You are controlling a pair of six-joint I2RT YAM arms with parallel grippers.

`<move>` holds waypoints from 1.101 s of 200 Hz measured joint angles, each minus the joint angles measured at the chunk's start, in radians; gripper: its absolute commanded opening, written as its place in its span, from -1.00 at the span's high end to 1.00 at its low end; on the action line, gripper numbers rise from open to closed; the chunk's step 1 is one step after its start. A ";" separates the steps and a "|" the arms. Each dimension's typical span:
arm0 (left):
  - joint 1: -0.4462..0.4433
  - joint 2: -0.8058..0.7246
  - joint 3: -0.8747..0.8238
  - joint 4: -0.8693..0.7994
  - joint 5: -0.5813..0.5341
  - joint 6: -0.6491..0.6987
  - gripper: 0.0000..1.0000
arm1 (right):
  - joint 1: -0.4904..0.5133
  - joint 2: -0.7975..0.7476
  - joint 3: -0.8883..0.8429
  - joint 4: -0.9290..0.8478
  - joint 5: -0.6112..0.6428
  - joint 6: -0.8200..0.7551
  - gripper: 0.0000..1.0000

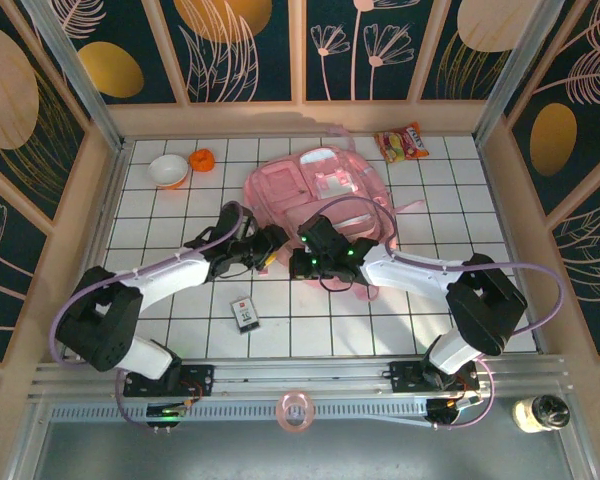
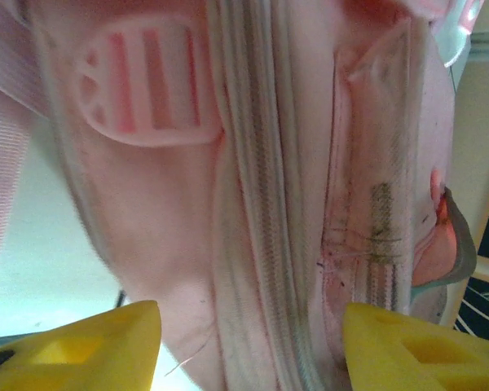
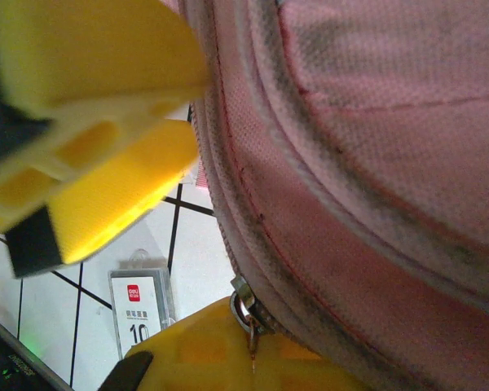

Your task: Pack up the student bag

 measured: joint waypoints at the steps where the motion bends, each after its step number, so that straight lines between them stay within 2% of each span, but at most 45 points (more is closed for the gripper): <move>1: -0.001 0.002 0.001 0.001 0.001 -0.002 -0.05 | 0.000 0.000 0.000 0.000 0.000 0.000 1.00; 8: -0.006 0.016 0.006 0.012 0.003 -0.010 0.06 | 0.000 0.000 0.000 0.000 0.000 0.000 1.00; 46: -0.013 0.076 0.035 0.038 -0.002 -0.027 1.00 | 0.000 0.000 0.000 -0.003 0.001 -0.004 1.00; 101: 0.018 0.081 0.072 -0.021 0.003 0.017 1.00 | -0.028 -0.095 -0.015 -0.114 0.039 -0.042 1.00; 138: 0.085 0.063 0.089 -0.064 0.032 0.097 1.00 | -0.111 -0.190 -0.041 -0.171 0.012 -0.087 1.00; 187: 0.146 0.063 0.145 -0.167 0.032 0.245 1.00 | -0.230 -0.214 -0.042 -0.231 -0.033 -0.196 1.00; 220: 0.223 0.048 0.146 -0.220 0.034 0.339 1.00 | -0.208 -0.200 -0.029 -0.202 -0.092 -0.224 1.00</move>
